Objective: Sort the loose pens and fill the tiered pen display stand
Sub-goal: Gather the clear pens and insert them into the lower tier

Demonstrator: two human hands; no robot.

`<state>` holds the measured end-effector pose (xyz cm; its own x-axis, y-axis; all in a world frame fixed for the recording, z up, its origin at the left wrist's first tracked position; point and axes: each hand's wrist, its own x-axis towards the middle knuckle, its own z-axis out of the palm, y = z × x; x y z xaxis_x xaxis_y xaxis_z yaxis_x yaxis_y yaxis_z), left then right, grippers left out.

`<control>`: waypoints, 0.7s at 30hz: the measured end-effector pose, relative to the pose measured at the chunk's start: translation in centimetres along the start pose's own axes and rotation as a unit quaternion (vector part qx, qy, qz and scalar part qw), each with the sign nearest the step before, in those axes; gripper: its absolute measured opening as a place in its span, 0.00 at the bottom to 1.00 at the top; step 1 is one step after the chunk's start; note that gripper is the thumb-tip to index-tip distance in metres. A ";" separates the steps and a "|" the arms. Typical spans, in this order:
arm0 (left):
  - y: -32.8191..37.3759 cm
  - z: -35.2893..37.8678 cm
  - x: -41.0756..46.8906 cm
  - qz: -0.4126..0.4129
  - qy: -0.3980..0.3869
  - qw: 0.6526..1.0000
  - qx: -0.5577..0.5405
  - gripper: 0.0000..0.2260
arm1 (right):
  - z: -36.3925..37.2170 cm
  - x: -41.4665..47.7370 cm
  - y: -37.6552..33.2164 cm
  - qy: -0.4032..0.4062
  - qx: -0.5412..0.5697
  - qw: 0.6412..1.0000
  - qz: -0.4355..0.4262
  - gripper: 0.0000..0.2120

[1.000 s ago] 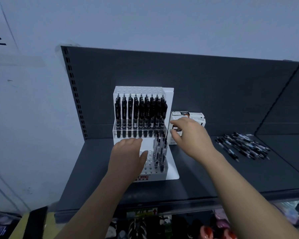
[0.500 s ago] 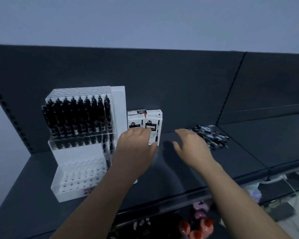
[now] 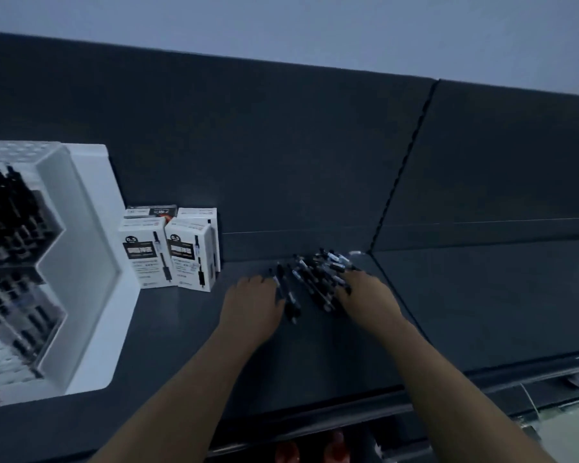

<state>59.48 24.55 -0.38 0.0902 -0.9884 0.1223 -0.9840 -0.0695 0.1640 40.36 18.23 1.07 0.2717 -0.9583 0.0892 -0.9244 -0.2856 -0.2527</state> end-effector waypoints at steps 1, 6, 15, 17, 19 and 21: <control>0.5 0.7 0.8 -0.015 -0.013 1.000 -0.012 0.16 | 0.5 0.8 0.5 -0.010 0.006 1.000 -0.006 0.13; 2.2 3.5 4.5 -0.090 -0.082 0.990 -0.068 0.20 | 3.7 3.8 2.1 -0.043 0.005 0.998 -0.054 0.15; 5.5 5.6 7.6 -0.177 -0.080 0.977 -0.083 0.38 | 5.6 5.0 4.1 -0.017 0.111 0.984 -0.137 0.14; 6.1 5.5 7.9 -0.200 -0.080 0.972 -0.096 0.41 | 5.3 5.2 4.9 0.020 0.135 0.984 -0.116 0.12; 6.4 5.5 8.4 -0.220 -0.094 0.964 -0.115 0.43 | 5.2 5.5 5.4 0.036 0.116 0.987 -0.106 0.13; 6.1 5.6 8.9 -0.232 -0.118 0.958 -0.120 0.41 | 5.5 5.6 5.6 0.024 0.095 0.989 -0.108 0.14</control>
<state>53.46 14.62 -3.73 0.4439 -0.8640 -0.2376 -0.7807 -0.5030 0.3707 38.19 11.17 -5.11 0.4396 -0.8745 0.2049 -0.7780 -0.4847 -0.3996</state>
